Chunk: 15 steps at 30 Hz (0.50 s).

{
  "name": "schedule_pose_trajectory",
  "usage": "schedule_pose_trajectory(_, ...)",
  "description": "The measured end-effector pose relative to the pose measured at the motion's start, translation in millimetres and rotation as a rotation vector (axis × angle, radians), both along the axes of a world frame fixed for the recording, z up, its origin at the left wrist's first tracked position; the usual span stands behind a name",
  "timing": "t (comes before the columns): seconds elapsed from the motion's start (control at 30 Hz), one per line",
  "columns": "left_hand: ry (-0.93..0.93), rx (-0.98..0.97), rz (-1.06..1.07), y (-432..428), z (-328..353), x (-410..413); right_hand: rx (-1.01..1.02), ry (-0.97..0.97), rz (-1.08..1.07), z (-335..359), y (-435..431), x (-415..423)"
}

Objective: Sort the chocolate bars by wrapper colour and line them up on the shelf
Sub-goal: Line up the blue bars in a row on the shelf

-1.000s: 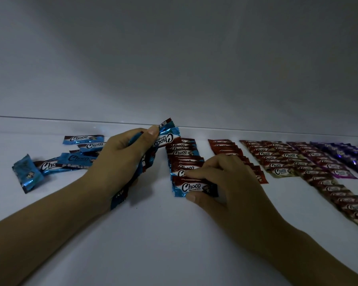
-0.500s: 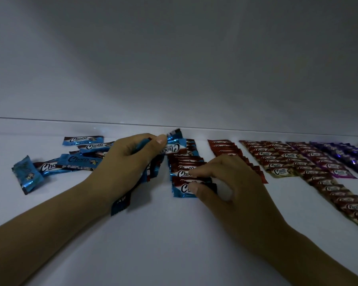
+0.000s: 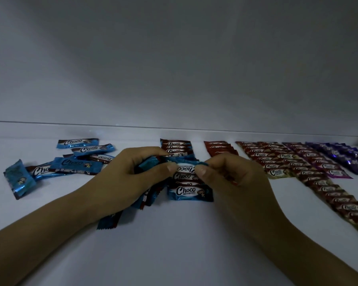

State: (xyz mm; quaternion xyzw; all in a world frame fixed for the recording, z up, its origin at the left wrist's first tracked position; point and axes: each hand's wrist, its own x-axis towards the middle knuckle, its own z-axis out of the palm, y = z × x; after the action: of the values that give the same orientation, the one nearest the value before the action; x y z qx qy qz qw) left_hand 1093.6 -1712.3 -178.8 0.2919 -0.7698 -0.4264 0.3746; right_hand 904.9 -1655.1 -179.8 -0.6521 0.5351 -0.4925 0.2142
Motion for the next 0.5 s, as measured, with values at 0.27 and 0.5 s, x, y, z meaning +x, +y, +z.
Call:
schedule_pose_trajectory(0.27, -0.022, -0.033, 0.034, 1.9, -0.3, -0.9, 0.018, 0.04, 0.022, 2.1, 1.2, 0.7)
schedule_pose_trajectory(0.5, 0.004, 0.026, 0.121, -2.4, -2.2, -0.4, 0.191, -0.463, 0.064, 8.5, -2.4, -9.0)
